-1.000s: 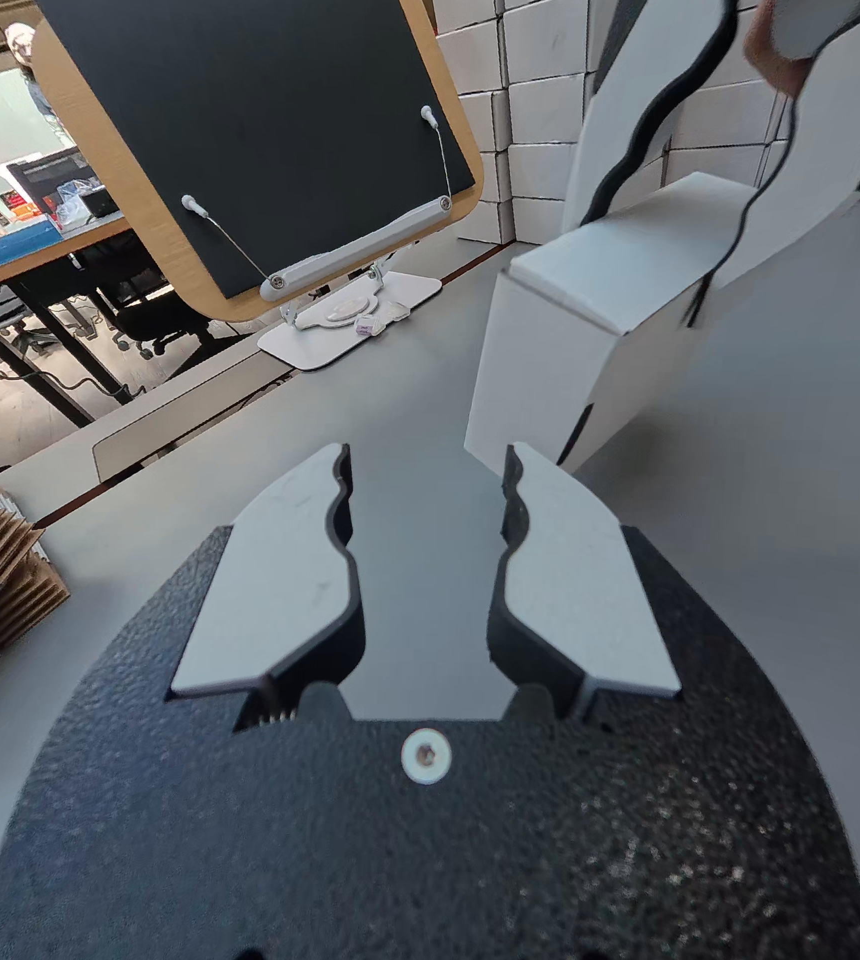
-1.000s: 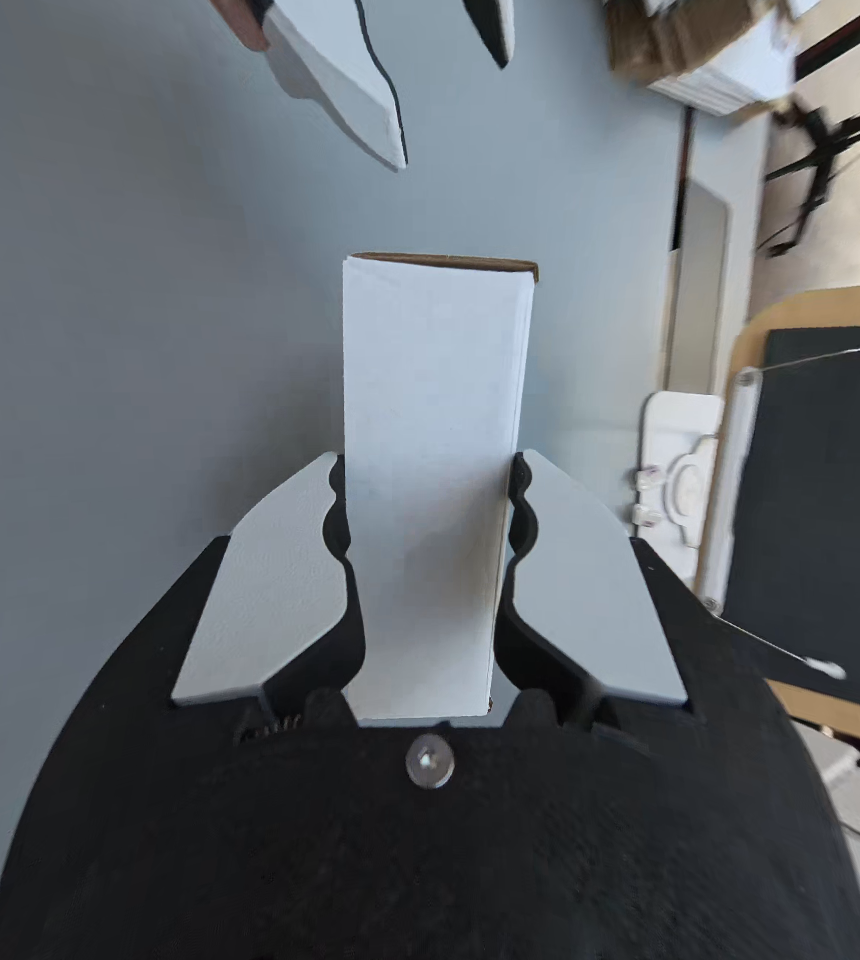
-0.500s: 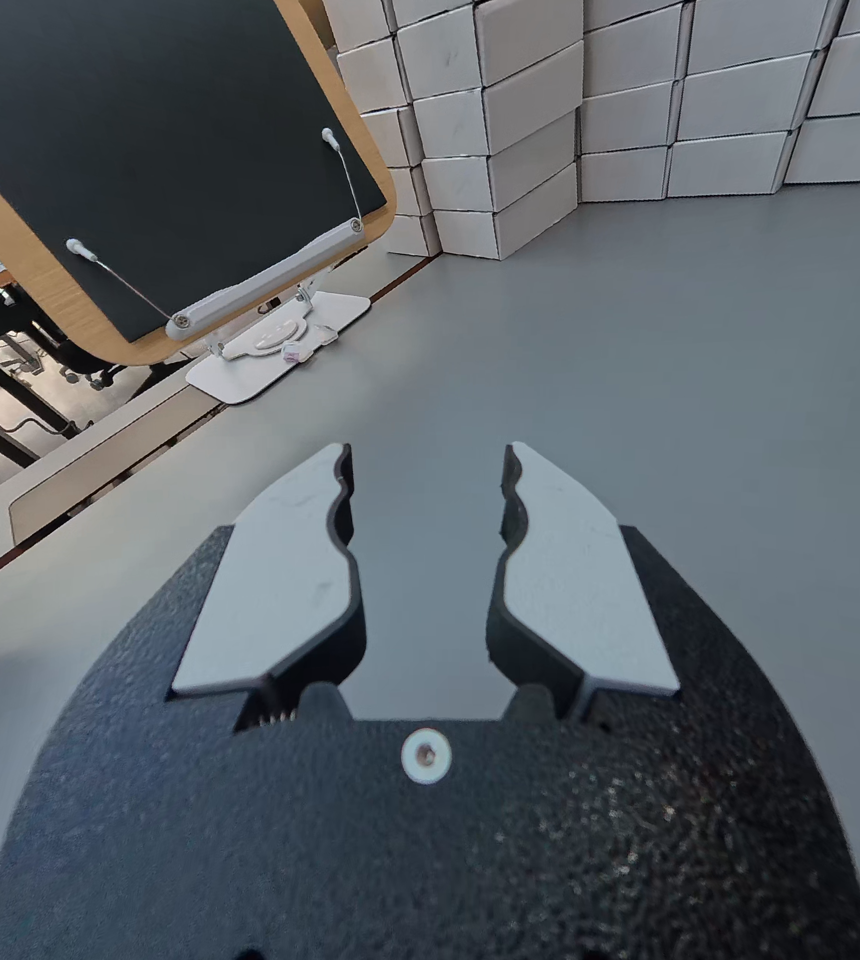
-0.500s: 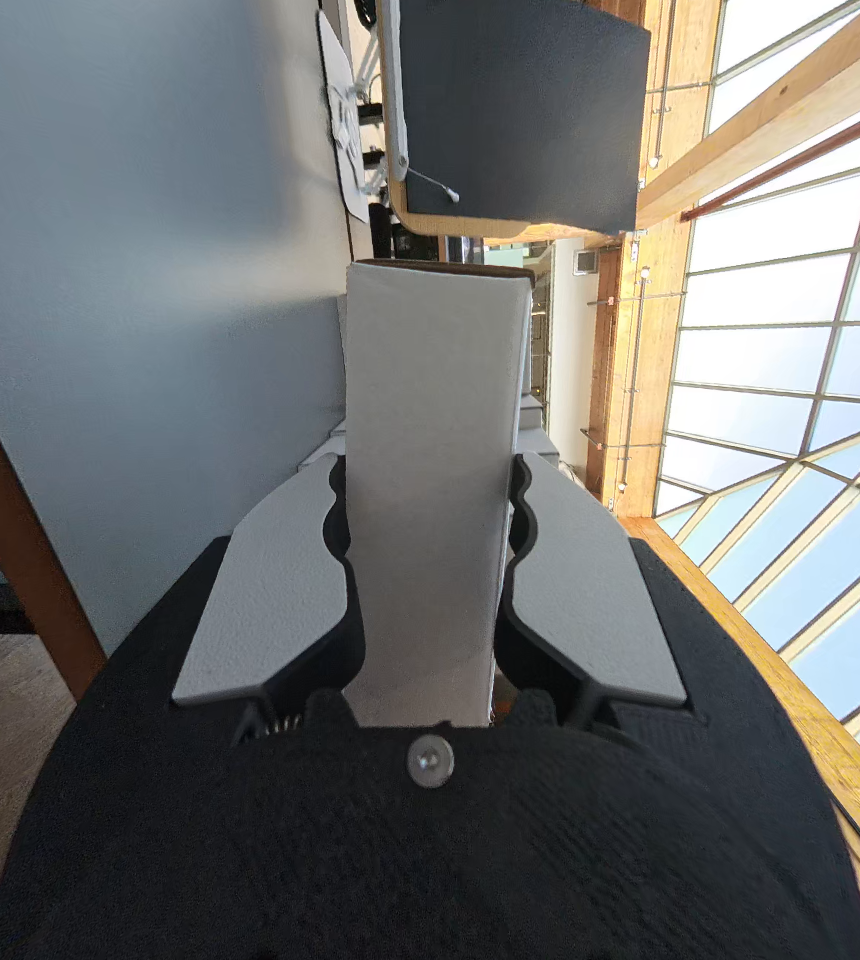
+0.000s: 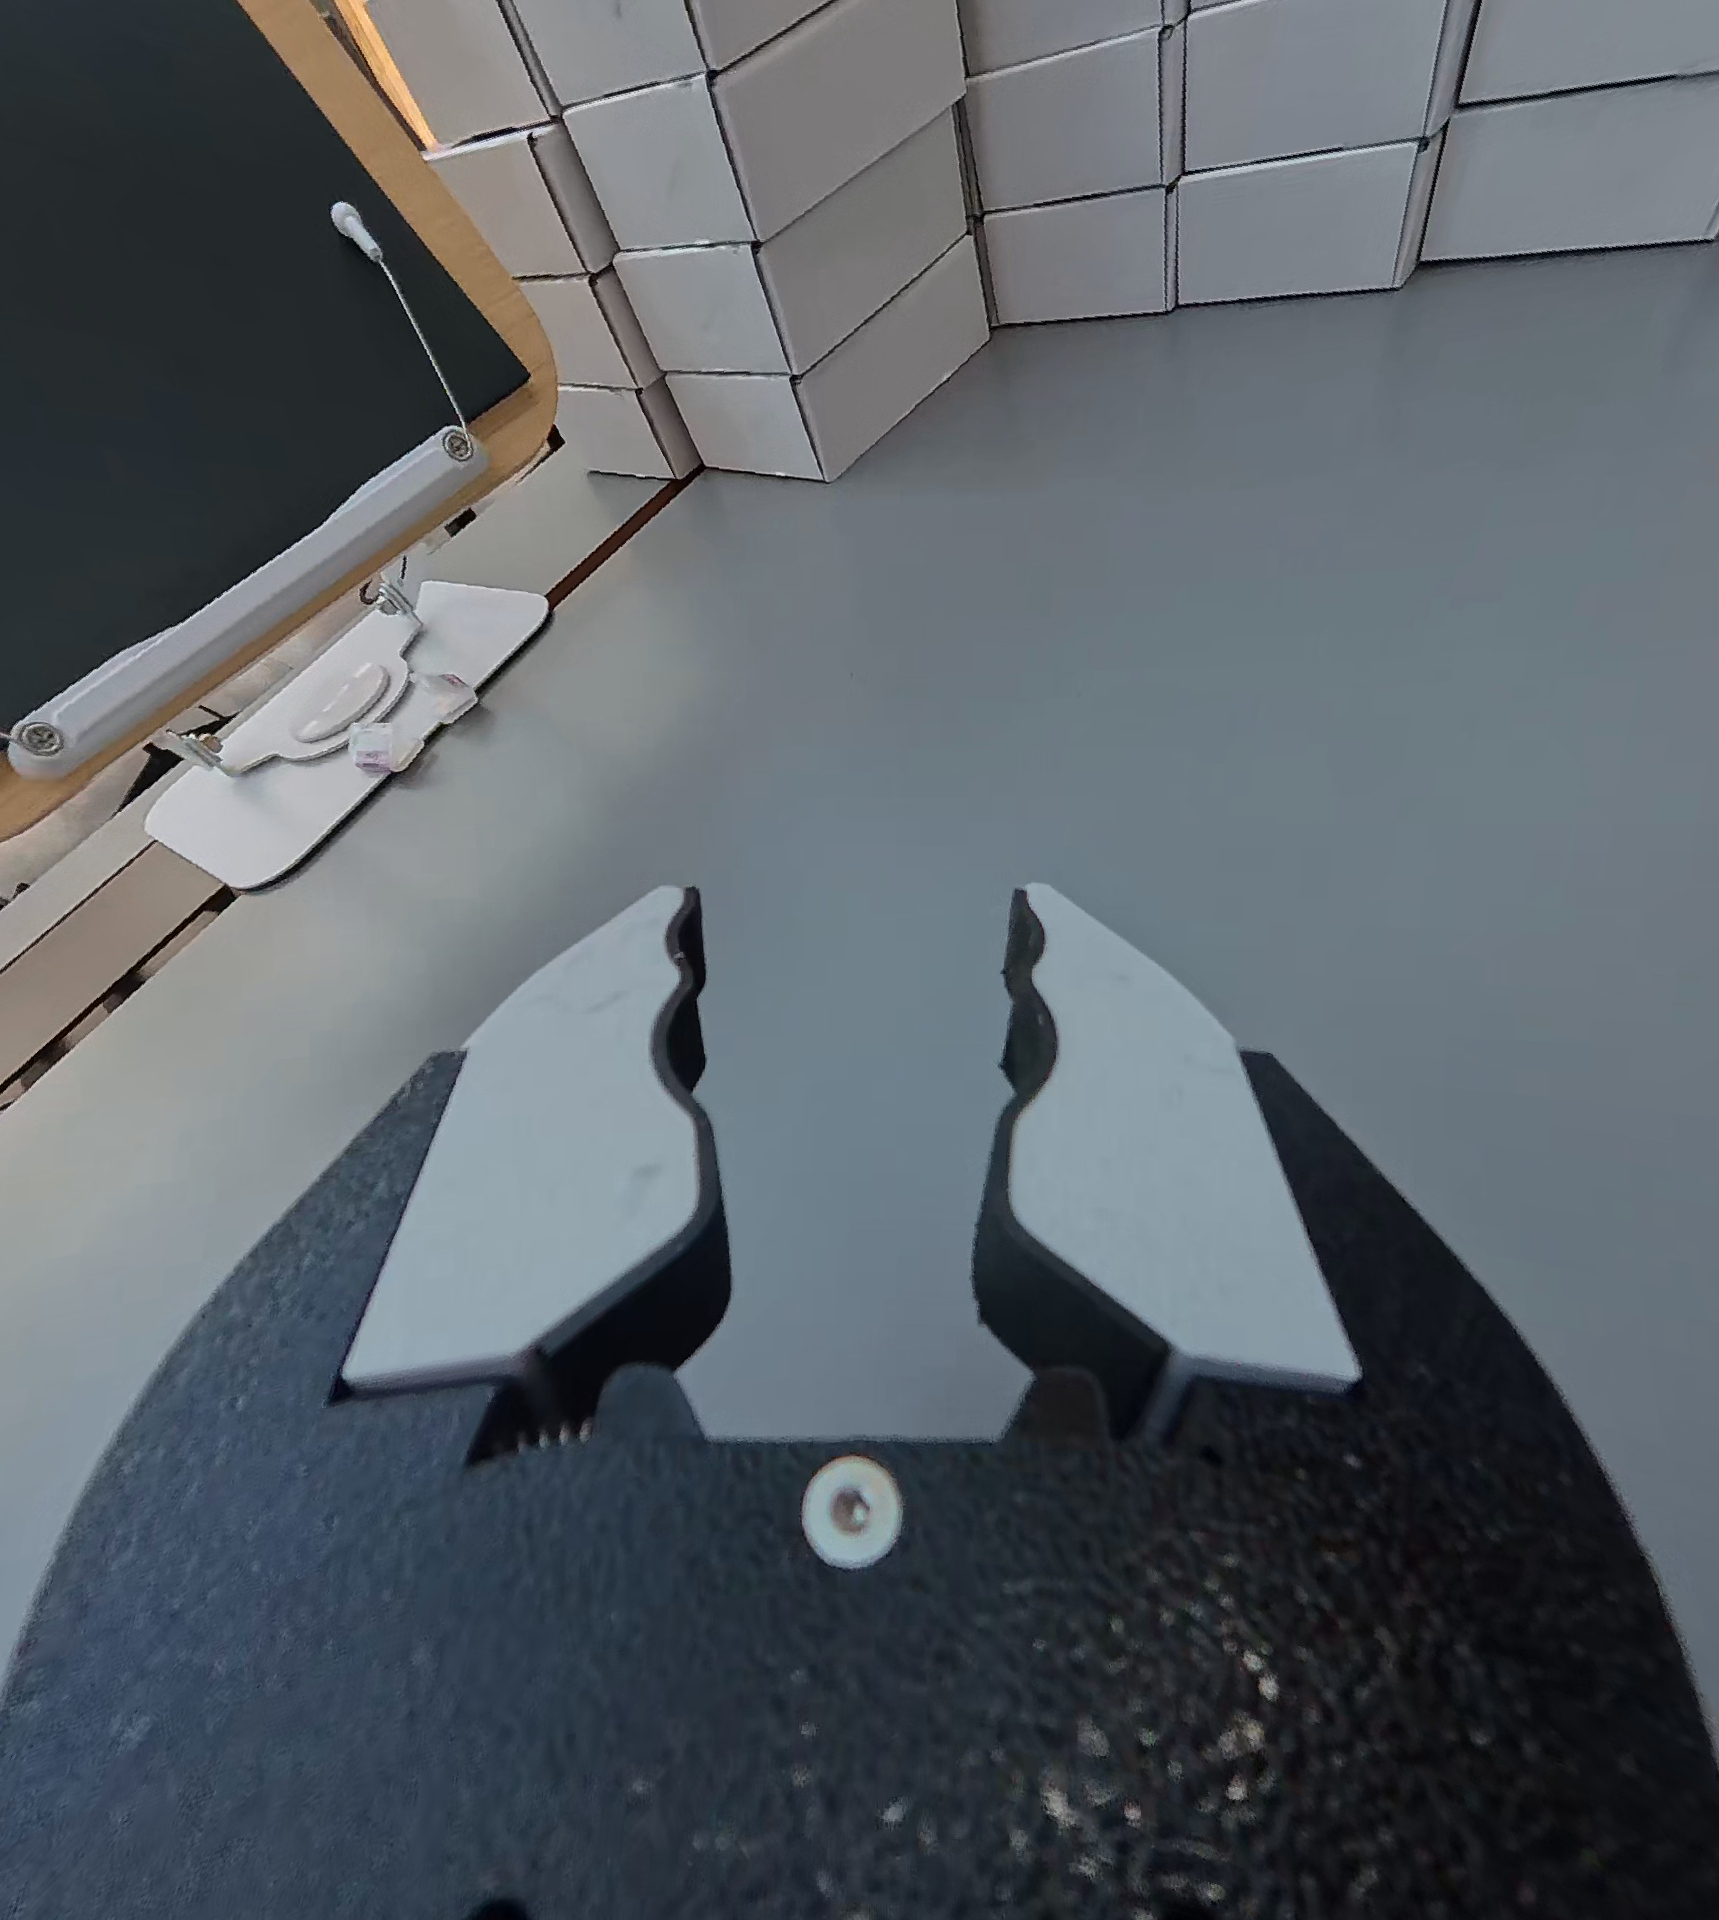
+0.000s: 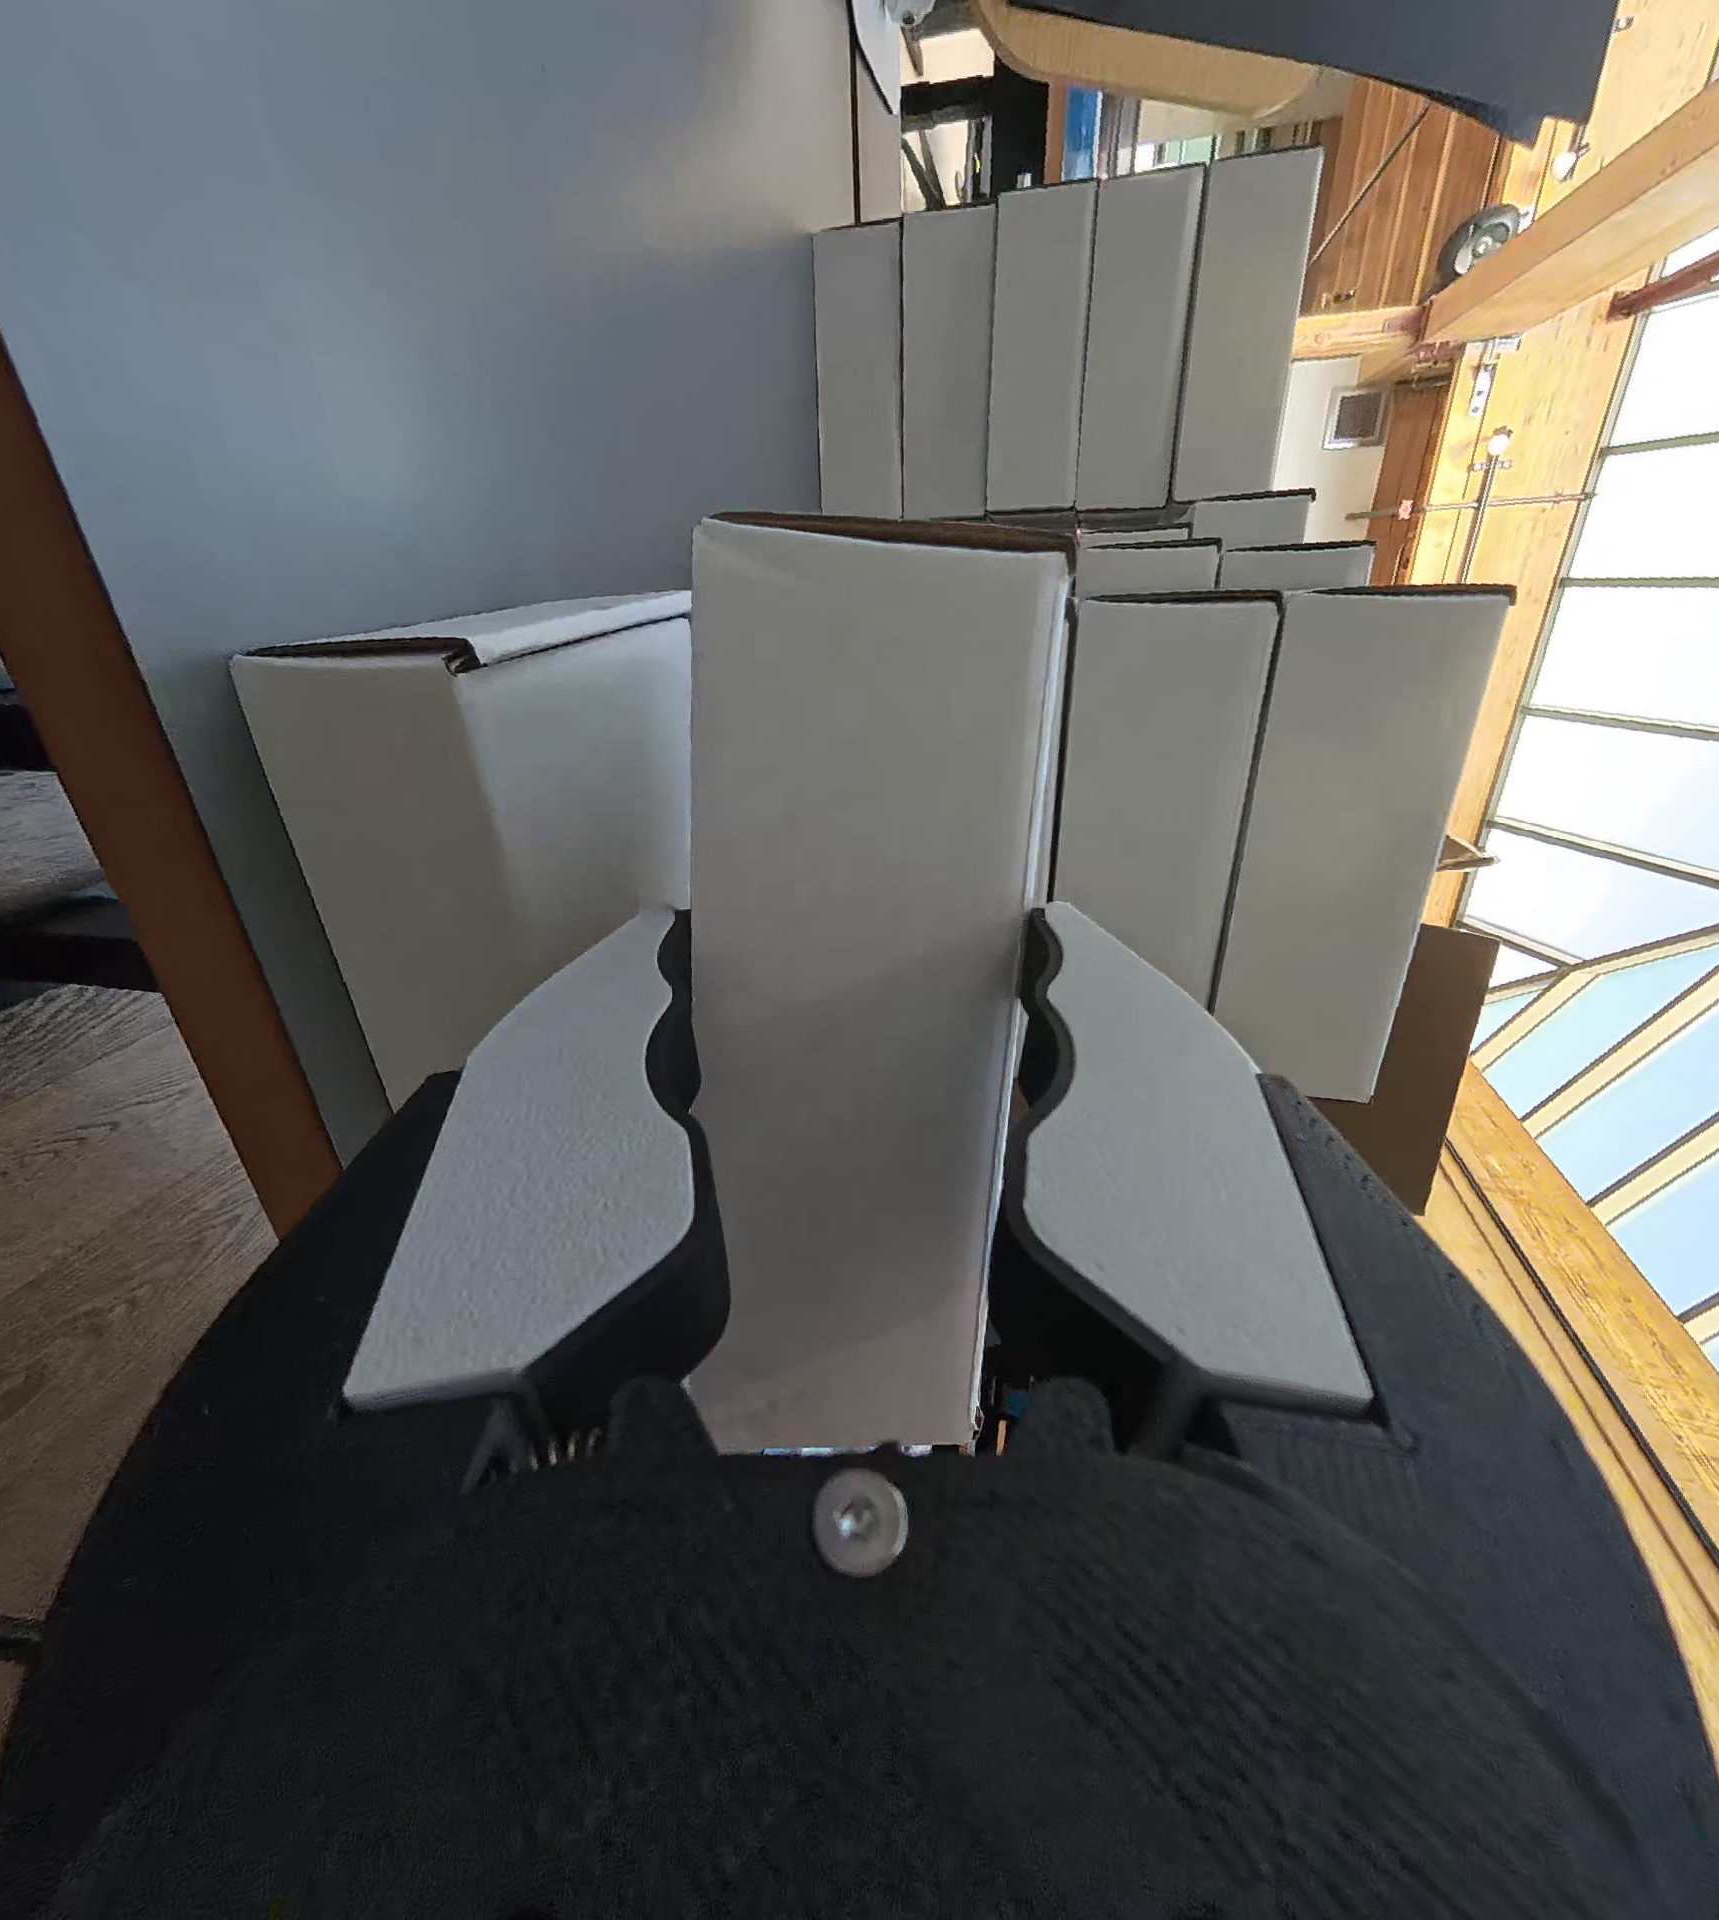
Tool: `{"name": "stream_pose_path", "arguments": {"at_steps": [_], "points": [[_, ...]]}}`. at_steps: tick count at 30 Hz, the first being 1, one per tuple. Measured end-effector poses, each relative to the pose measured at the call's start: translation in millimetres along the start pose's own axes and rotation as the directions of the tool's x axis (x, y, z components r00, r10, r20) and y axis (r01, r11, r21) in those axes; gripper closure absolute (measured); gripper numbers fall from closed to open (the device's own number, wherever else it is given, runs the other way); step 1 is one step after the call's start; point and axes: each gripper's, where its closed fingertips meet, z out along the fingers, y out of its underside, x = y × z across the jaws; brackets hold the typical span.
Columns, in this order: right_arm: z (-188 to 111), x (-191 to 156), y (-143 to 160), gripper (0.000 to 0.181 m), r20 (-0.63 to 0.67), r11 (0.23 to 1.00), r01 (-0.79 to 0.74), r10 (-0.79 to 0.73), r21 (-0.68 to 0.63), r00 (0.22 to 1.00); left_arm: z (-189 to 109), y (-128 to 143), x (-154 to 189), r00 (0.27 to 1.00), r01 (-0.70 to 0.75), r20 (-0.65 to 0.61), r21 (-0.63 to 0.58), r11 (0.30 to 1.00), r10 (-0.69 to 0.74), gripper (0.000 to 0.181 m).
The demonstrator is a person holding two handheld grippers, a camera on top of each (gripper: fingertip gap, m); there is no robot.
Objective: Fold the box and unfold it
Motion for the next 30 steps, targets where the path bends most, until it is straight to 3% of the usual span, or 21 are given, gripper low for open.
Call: {"name": "stream_pose_path", "arguments": {"at_steps": [1,21,30], "points": [[4,-1,1,0.120,0.007,1.000,0.012,-0.012,0.002,1.000,2,0,1,1.000,0.000,-0.004,-0.003,1.000,0.000,0.126],[25,-9,10,0.120,0.096,0.995,-0.022,0.013,0.097,0.995,14,19,20,0.998,0.037,-0.049,-0.039,0.999,-0.039,0.126],[22,-15,7,0.115,0.224,0.980,-0.176,0.153,0.087,0.962,10,21,21,0.997,0.049,-0.058,-0.039,0.998,-0.051,0.125]]}}
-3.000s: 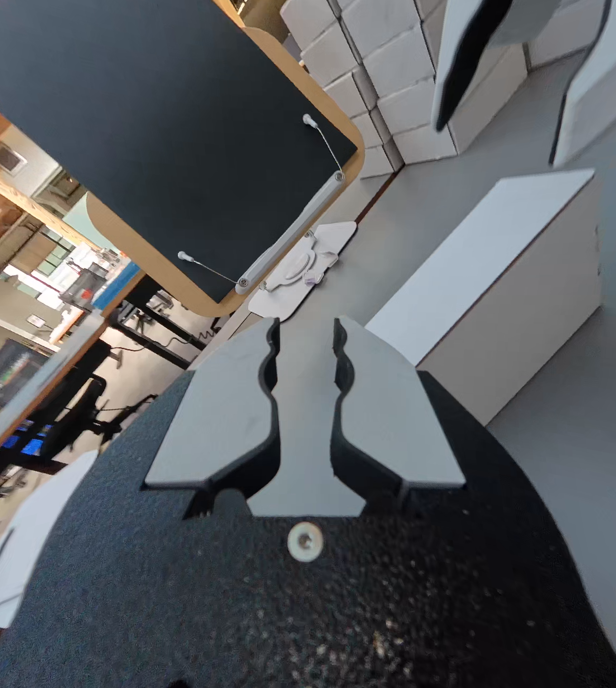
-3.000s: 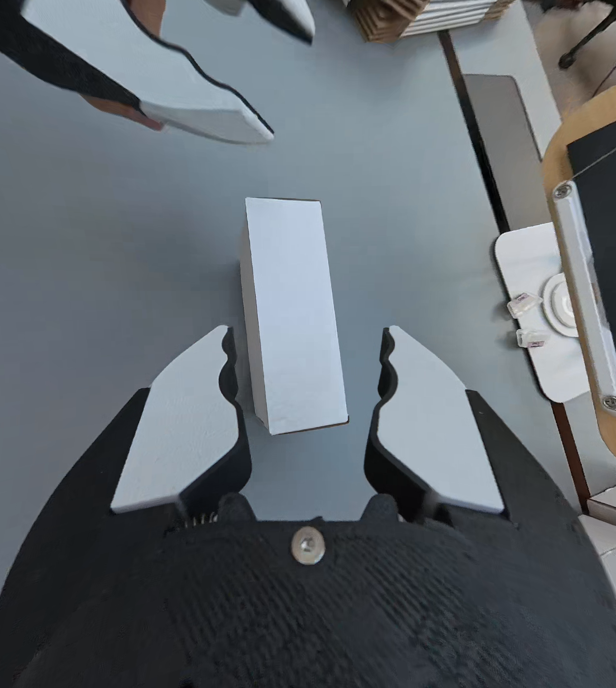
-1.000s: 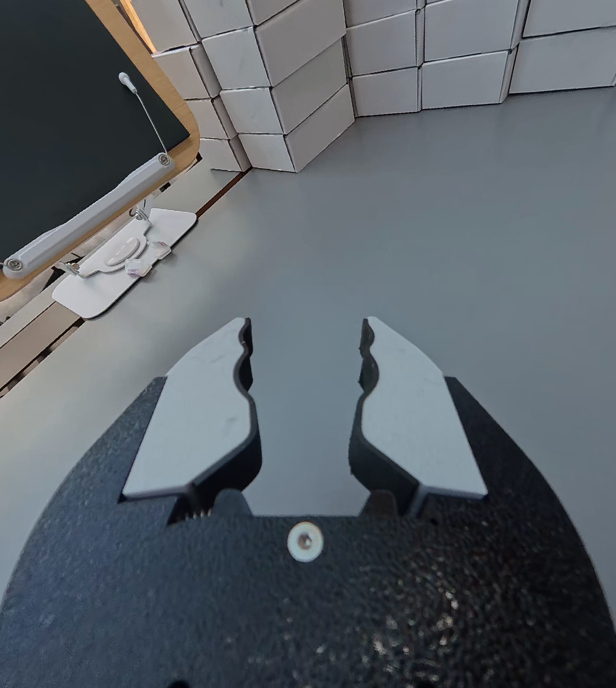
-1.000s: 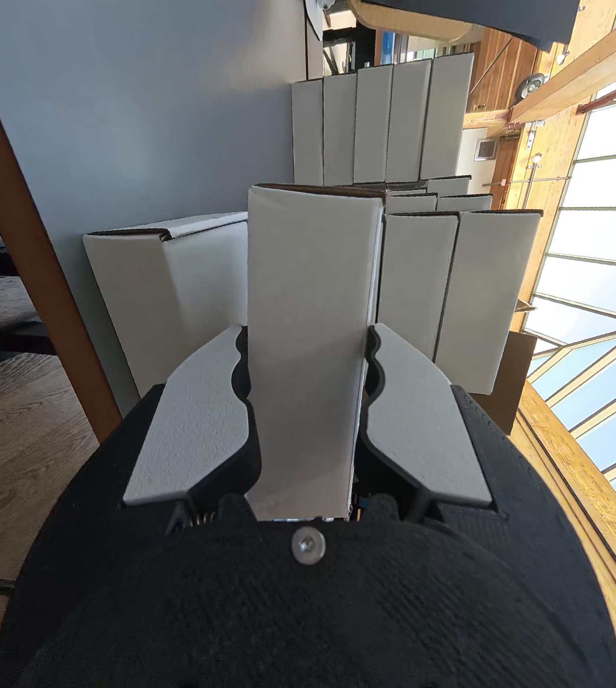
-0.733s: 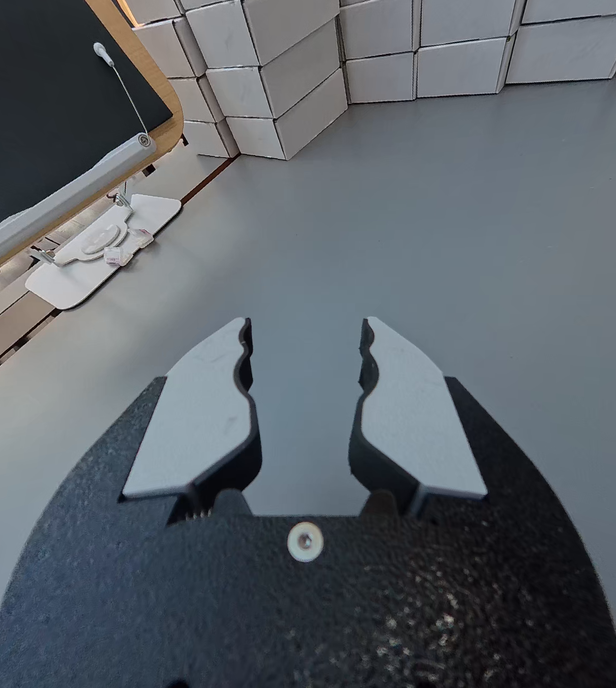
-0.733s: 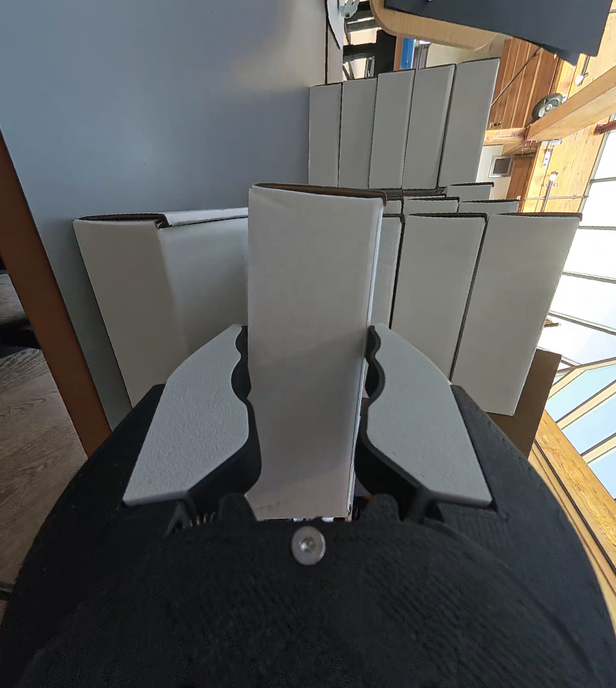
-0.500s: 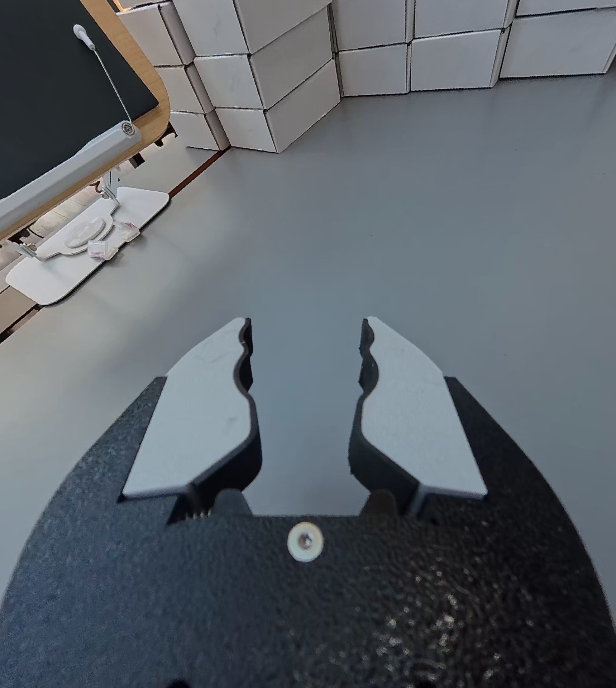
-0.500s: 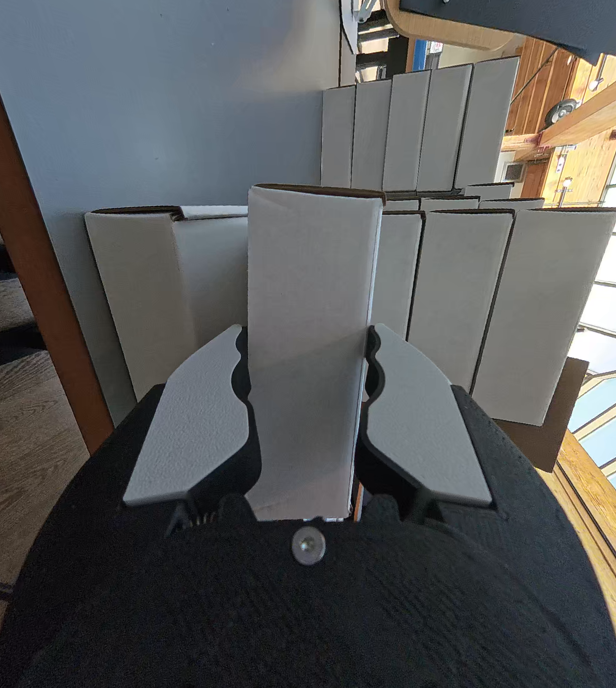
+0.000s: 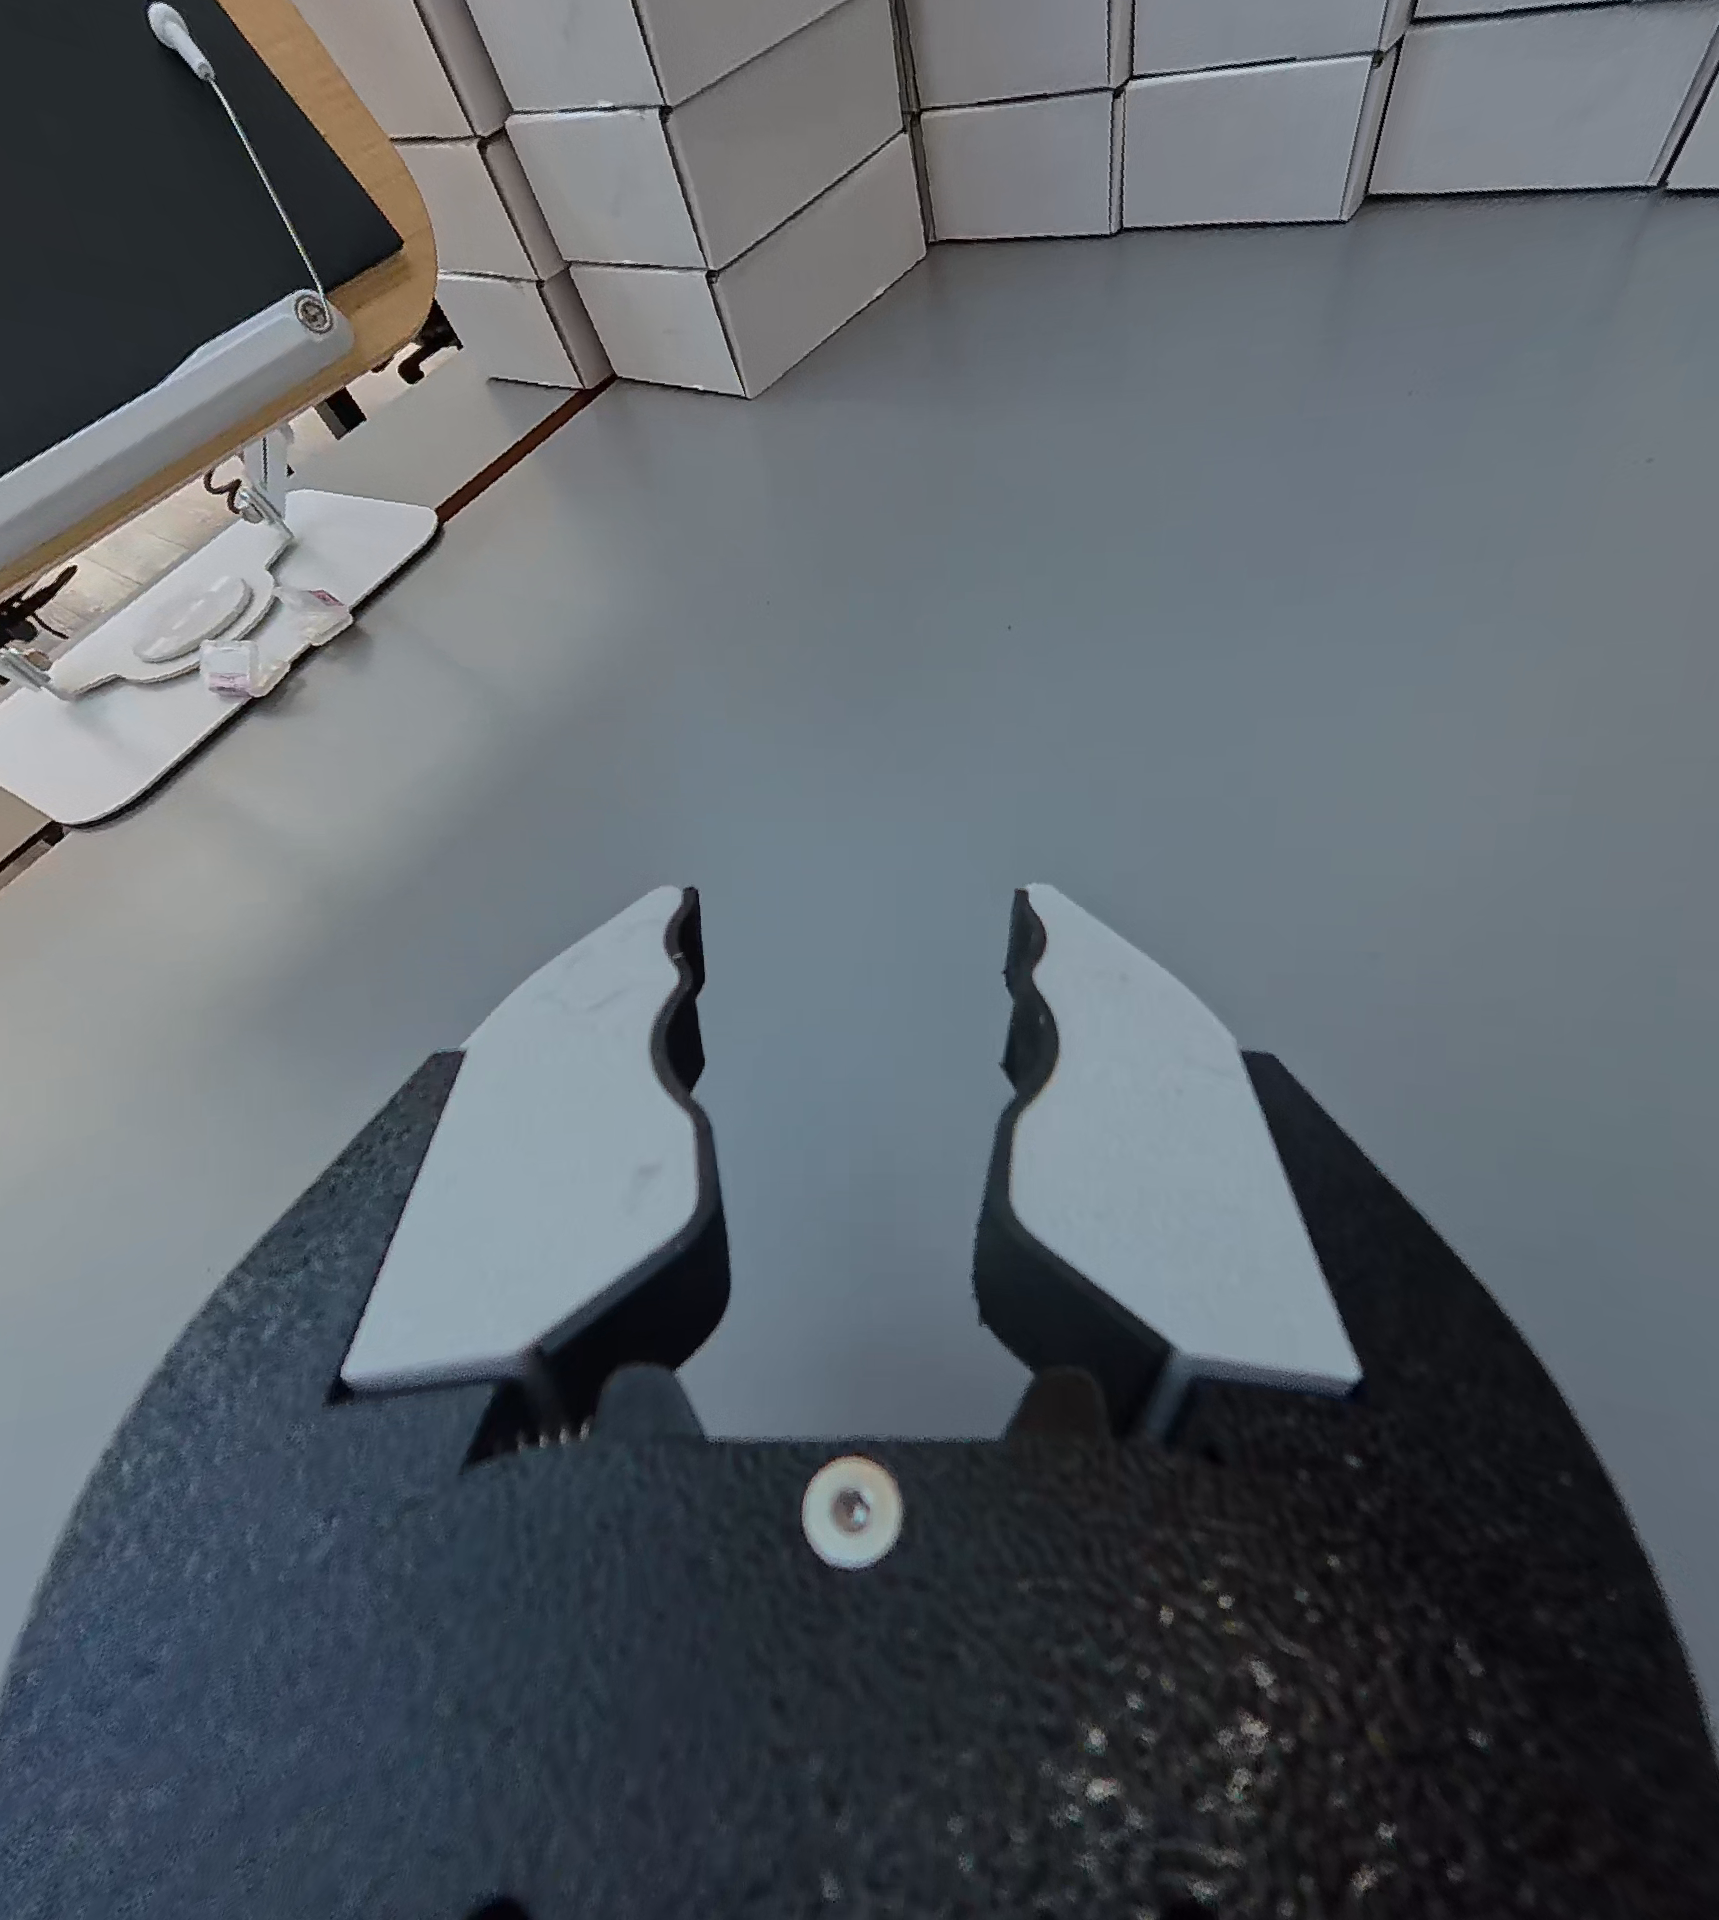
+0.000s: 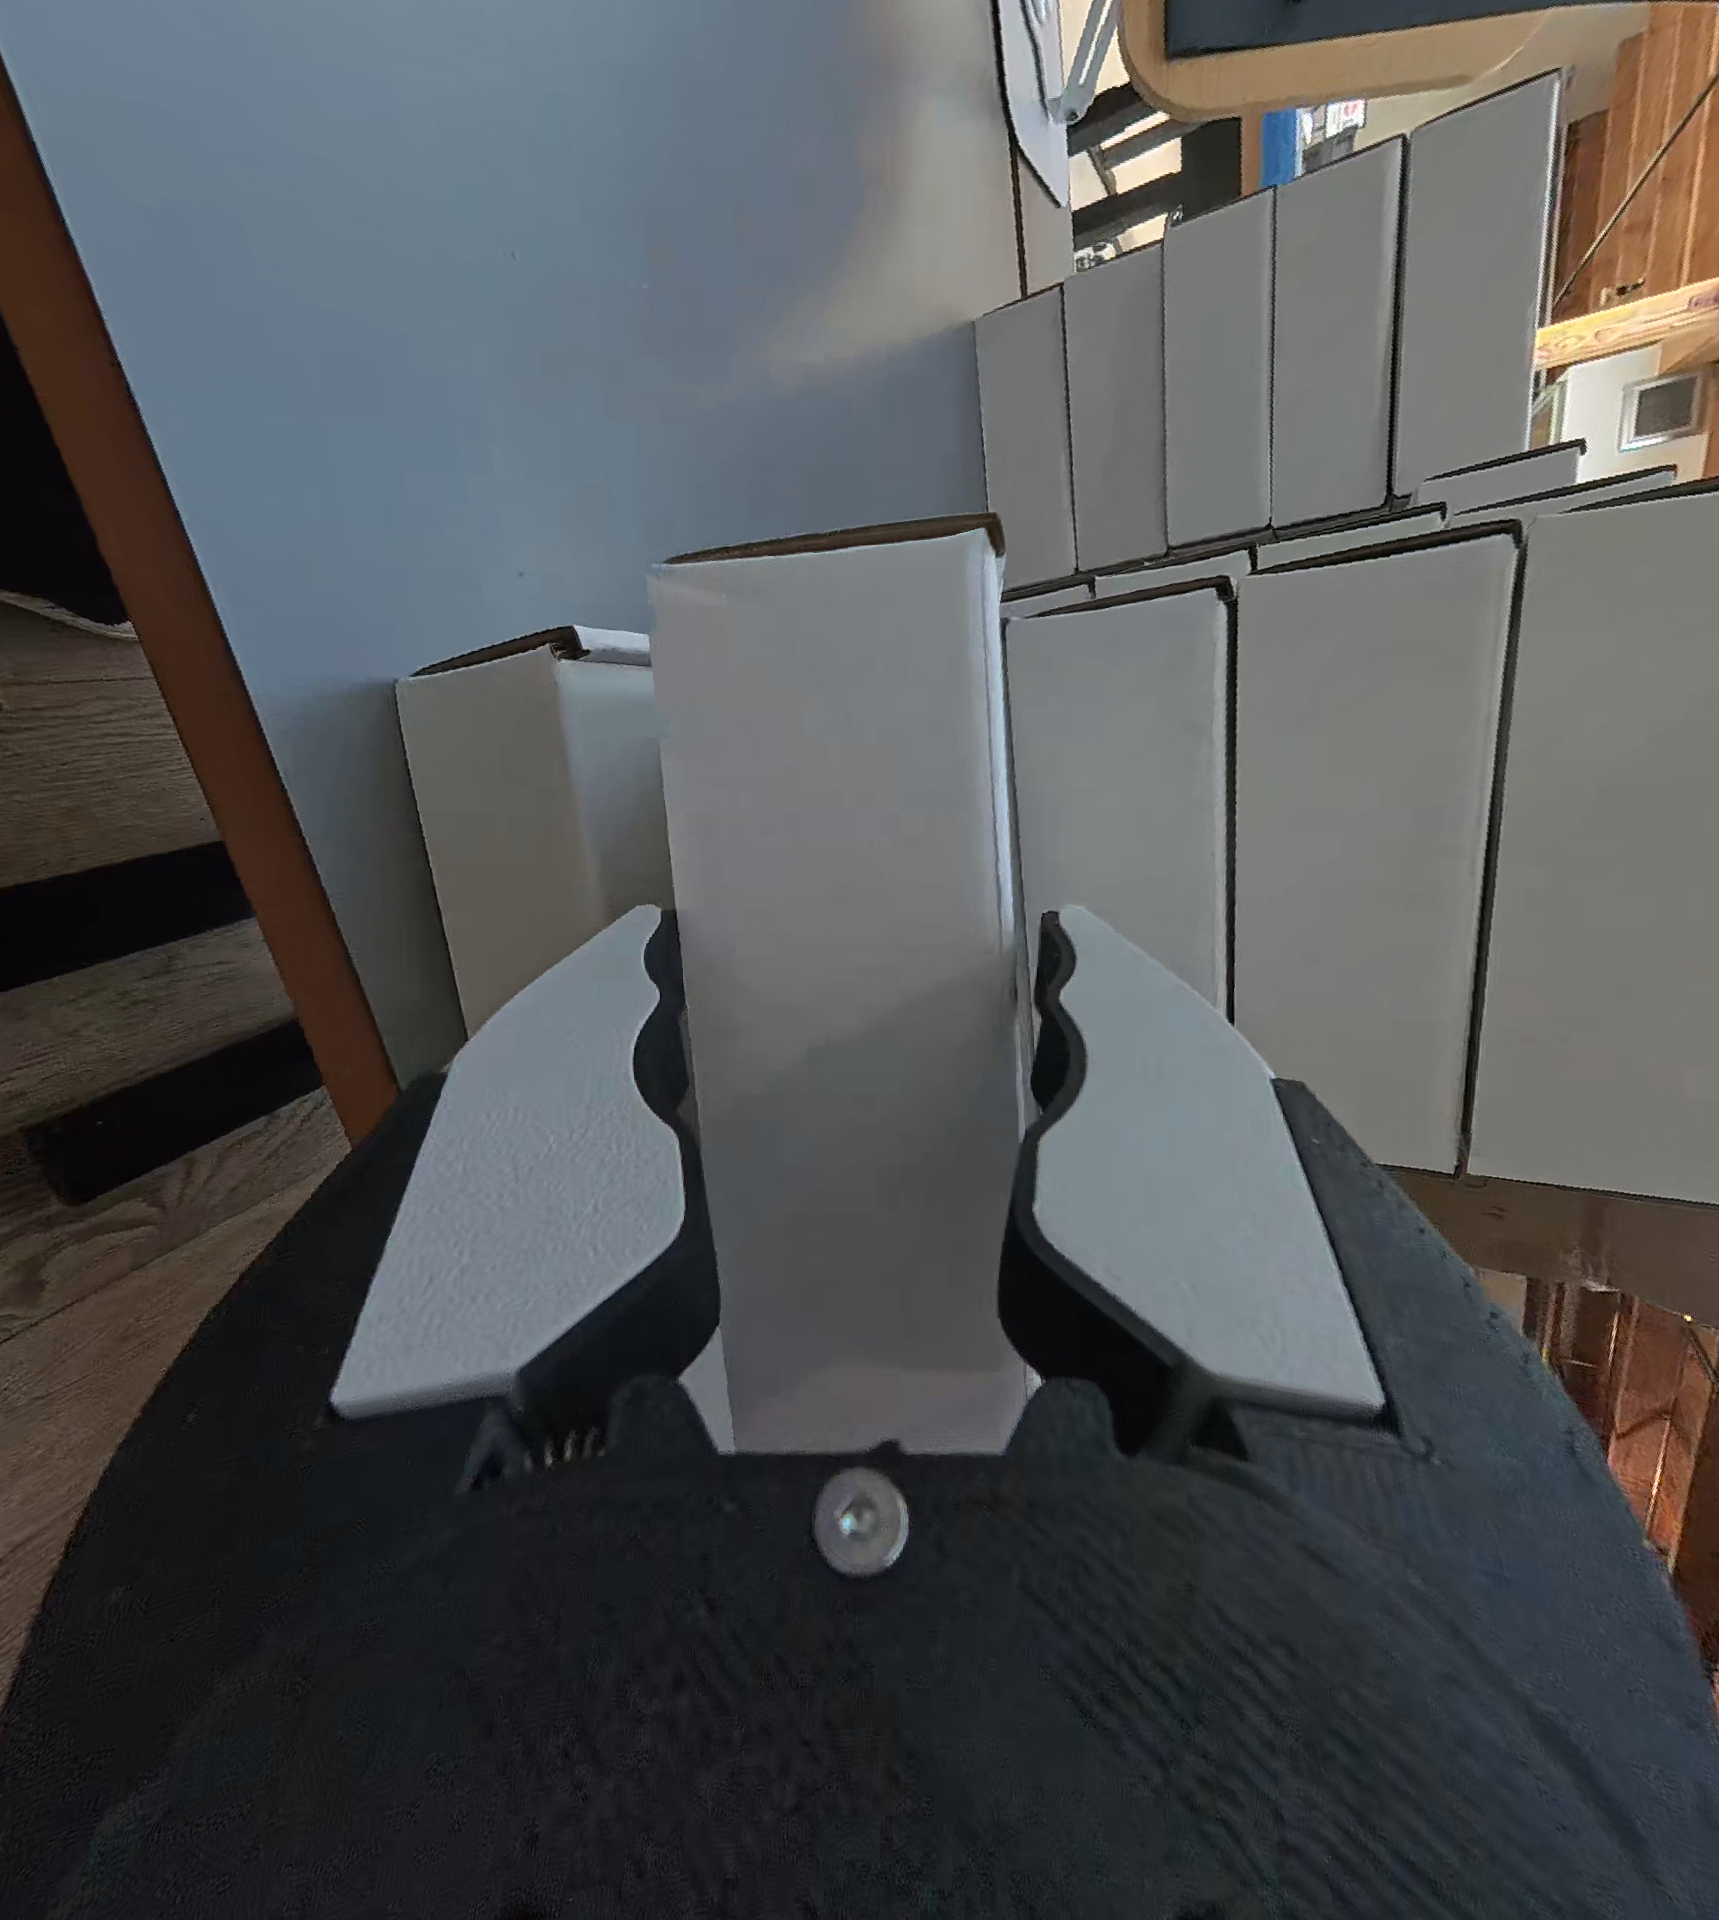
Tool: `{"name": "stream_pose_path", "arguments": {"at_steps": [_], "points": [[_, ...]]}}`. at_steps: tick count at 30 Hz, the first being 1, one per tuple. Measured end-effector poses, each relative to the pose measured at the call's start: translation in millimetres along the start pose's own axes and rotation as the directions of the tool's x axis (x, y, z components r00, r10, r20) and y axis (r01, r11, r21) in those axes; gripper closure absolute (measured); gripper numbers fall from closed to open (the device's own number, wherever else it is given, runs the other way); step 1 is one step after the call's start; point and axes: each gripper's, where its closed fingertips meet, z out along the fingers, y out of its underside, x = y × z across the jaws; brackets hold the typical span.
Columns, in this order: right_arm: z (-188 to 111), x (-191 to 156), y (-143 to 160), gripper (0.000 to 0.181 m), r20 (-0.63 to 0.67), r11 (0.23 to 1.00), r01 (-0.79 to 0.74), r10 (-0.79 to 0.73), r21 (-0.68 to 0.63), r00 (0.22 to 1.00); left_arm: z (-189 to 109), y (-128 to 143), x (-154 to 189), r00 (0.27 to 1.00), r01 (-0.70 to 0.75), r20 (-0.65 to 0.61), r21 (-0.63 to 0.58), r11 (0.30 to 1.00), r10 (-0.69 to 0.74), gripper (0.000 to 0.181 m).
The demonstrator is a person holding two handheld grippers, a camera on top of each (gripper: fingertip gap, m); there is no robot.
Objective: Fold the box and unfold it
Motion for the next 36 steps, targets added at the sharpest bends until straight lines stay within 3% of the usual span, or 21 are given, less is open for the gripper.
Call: {"name": "stream_pose_path", "arguments": {"at_steps": [11,14,20,26,31,36], "points": [[-1,-22,13,0.110,0.120,0.996,-0.020,0.030,-0.082,0.992,-3,4,3,1.000,0.011,-0.011,-0.003,1.000,-0.011,0.125],[-1,-23,12,0.110,0.142,0.993,-0.089,0.100,-0.080,0.985,-3,6,4,1.000,0.015,-0.019,-0.001,1.000,-0.015,0.125],[6,-18,17,0.112,0.167,0.992,-0.051,0.070,-0.118,0.983,-4,9,7,0.999,0.028,-0.035,-0.003,1.000,-0.028,0.125],[16,-20,16,0.109,0.205,0.984,-0.116,0.143,-0.138,0.968,-2,11,12,0.998,0.033,-0.052,-0.007,0.999,-0.034,0.124],[4,-14,22,0.110,0.171,0.977,-0.142,0.169,-0.160,0.971,-3,17,14,0.997,0.038,-0.061,-0.016,0.999,-0.039,0.123],[-28,-1,40,0.111,0.056,0.949,-0.235,0.251,-0.210,0.966,-8,21,12,0.997,0.044,-0.056,-0.016,0.999,-0.045,0.123]]}}
